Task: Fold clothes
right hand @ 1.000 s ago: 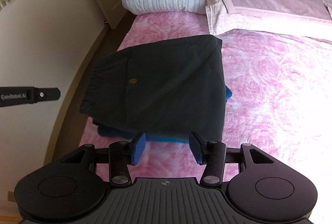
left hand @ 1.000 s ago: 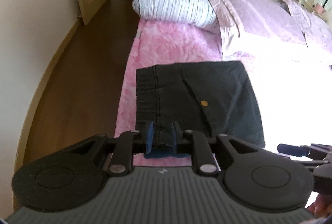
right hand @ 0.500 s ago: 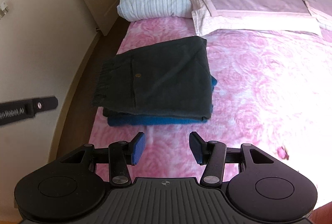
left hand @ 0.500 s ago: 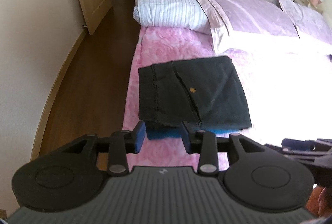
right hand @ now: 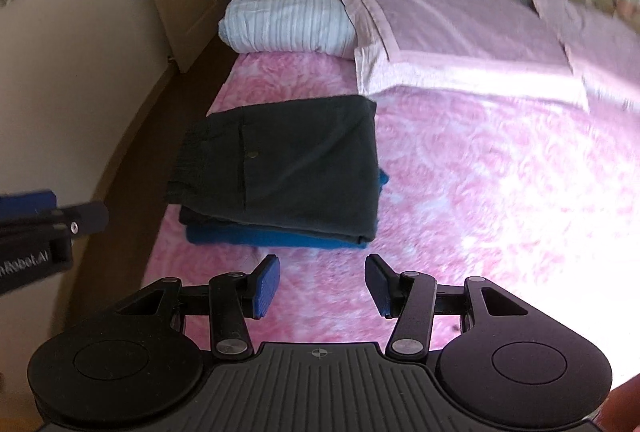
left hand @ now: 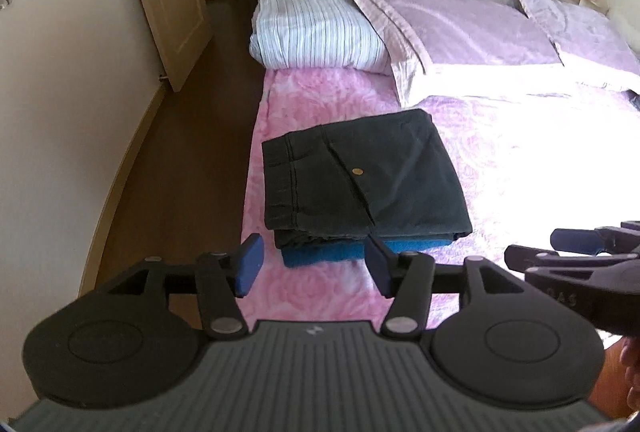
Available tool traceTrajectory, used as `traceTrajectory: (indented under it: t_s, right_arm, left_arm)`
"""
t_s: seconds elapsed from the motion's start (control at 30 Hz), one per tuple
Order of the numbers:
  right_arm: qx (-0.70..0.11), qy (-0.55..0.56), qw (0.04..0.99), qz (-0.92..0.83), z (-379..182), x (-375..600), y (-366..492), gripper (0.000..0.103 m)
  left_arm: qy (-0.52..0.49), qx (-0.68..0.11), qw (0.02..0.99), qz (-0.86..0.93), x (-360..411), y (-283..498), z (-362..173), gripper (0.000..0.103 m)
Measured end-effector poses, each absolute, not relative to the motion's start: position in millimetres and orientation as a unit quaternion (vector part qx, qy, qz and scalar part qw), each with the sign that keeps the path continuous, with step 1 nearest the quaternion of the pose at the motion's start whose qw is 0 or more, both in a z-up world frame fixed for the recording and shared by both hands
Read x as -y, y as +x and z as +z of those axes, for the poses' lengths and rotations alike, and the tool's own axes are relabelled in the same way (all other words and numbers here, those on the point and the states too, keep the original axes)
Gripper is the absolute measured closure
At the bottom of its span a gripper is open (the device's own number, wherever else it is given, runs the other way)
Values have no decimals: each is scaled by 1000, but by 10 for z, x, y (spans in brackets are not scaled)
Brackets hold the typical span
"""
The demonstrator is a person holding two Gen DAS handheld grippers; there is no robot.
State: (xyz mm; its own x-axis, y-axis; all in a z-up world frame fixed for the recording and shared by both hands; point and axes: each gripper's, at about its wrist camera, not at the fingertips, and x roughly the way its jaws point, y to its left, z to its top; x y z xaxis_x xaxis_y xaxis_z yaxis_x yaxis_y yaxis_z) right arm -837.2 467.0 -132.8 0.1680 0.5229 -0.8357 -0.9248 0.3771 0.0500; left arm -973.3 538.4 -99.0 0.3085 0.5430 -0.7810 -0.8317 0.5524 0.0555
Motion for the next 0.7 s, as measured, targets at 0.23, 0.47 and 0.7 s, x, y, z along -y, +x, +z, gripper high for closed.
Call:
traceTrajectory:
  t_s: [0.23, 0.47, 0.7]
  right_arm:
    - [-415, -229, 705, 527, -1346, -4473, -8309, 52]
    - [-414, -225, 690, 549, -1264, -4116, -8209, 52]
    - [-417, -221, 682, 559, -1238, -3752, -8119, 52]
  left_arm:
    - [-169, -391, 774, 469, -5075, -9716, -918, 39]
    - [-183, -383, 761, 491, -4712, -9659, -907, 39]
    - [-196, -377, 754, 501, -4330, -9599, -944, 39]
